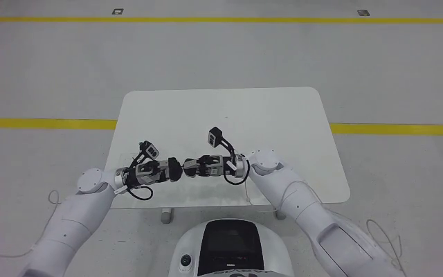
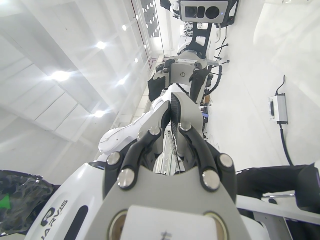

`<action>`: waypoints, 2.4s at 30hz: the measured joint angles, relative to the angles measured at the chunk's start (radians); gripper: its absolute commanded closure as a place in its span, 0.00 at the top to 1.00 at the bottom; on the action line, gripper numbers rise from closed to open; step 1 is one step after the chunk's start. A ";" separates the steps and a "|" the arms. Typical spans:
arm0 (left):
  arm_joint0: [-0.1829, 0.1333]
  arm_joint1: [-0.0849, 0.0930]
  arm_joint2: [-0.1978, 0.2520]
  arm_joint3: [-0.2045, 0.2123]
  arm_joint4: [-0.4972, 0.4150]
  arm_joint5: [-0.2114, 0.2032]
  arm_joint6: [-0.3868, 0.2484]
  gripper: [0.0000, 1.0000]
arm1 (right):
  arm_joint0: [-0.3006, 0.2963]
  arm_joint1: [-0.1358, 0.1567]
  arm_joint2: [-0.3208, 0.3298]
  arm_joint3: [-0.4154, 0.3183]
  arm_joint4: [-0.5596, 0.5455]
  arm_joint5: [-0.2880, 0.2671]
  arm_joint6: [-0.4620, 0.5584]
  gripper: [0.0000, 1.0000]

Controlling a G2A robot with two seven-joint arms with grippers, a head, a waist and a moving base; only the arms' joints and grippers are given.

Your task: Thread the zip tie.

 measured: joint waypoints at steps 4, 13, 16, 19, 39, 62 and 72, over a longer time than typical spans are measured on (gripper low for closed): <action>0.000 -0.002 -0.002 0.002 0.002 0.002 -0.003 0.23 | 0.002 0.000 0.001 0.003 0.000 0.001 0.006 0.00; -0.001 -0.005 -0.005 0.004 0.010 0.009 -0.005 0.14 | 0.005 -0.002 -0.003 0.007 -0.004 0.005 0.012 0.00; -0.001 -0.005 -0.006 0.004 0.013 0.011 -0.005 0.12 | 0.006 -0.002 -0.003 0.009 -0.004 0.006 0.012 0.00; -0.001 -0.006 -0.006 0.004 0.017 0.013 -0.005 0.06 | 0.006 -0.003 -0.003 0.010 -0.004 0.005 0.012 0.00; -0.005 -0.012 -0.007 0.010 0.029 0.020 -0.005 0.00 | 0.007 -0.004 0.000 0.014 -0.003 0.003 0.011 0.30; -0.006 -0.016 -0.005 0.012 0.043 0.023 -0.005 0.00 | 0.009 -0.007 -0.004 0.015 -0.006 0.006 0.018 0.07; -0.005 -0.017 -0.007 0.011 0.046 0.023 -0.005 0.00 | 0.013 -0.010 -0.007 0.020 -0.006 0.008 0.018 0.06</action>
